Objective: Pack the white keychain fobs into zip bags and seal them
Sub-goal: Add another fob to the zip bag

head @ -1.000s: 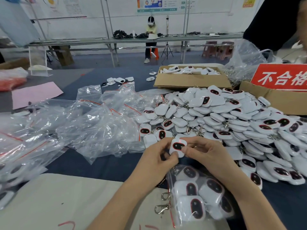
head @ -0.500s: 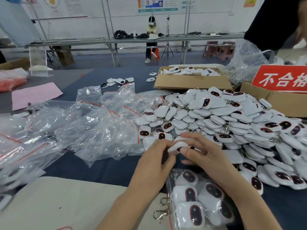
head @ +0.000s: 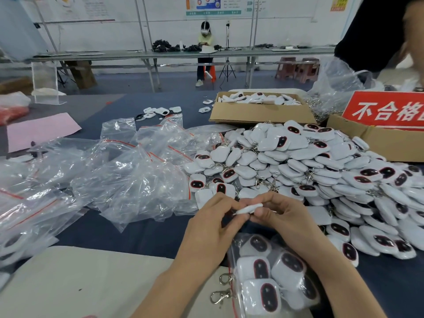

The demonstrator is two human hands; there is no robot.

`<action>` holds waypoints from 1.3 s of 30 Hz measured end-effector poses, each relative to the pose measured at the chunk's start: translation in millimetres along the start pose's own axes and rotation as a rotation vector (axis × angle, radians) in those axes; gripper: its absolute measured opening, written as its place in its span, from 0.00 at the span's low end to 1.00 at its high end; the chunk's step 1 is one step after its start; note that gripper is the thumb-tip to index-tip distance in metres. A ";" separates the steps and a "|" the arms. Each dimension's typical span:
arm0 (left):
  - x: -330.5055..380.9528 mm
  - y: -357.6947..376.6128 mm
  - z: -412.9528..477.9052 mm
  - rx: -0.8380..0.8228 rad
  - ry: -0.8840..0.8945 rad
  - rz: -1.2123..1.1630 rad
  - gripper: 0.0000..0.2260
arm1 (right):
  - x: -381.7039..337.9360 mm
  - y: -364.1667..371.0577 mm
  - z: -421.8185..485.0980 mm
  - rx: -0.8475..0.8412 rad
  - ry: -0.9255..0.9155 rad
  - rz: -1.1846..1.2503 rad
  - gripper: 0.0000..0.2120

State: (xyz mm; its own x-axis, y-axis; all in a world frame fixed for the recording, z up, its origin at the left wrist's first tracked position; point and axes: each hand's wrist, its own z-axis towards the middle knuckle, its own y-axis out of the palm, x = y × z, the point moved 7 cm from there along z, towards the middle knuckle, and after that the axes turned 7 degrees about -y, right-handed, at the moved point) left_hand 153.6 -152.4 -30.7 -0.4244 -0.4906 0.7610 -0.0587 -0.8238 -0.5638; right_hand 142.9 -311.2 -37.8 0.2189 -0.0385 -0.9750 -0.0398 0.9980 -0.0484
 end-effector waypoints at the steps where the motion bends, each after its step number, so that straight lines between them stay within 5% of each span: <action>1: -0.5 0.6 0.2 -0.005 -0.008 -0.015 0.04 | -1.0 0.2 0.1 0.007 -0.003 -0.006 0.06; 7: -9.2 7.1 0.9 -0.125 -0.236 -0.344 0.09 | 0.4 2.0 2.4 -0.063 -0.003 -0.083 0.10; 12: -16.0 3.2 5.8 -0.118 -0.306 -0.436 0.10 | 4.8 12.2 0.7 -0.178 0.039 0.199 0.08; 21: -15.4 -4.5 4.8 0.026 -0.265 -0.396 0.12 | 13.0 6.6 4.4 0.002 0.109 0.138 0.11; 27: -15.7 -6.4 3.7 0.045 -0.268 -0.361 0.13 | 11.2 8.3 3.4 0.003 0.127 0.157 0.07; 34: -18.6 -6.9 5.8 0.062 -0.320 -0.509 0.10 | 2.7 12.8 1.6 -0.033 0.148 0.197 0.17; 39: -5.7 -4.8 4.5 0.003 -0.198 -0.467 0.06 | -5.8 17.6 1.7 -0.058 0.066 0.174 0.18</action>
State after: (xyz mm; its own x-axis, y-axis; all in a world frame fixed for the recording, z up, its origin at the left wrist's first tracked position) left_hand 160.3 -147.0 -30.9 -0.1742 -0.1134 0.9781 -0.1987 -0.9689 -0.1478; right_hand 142.7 -293.3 -32.7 0.1390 0.1296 -0.9818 -0.1281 0.9854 0.1119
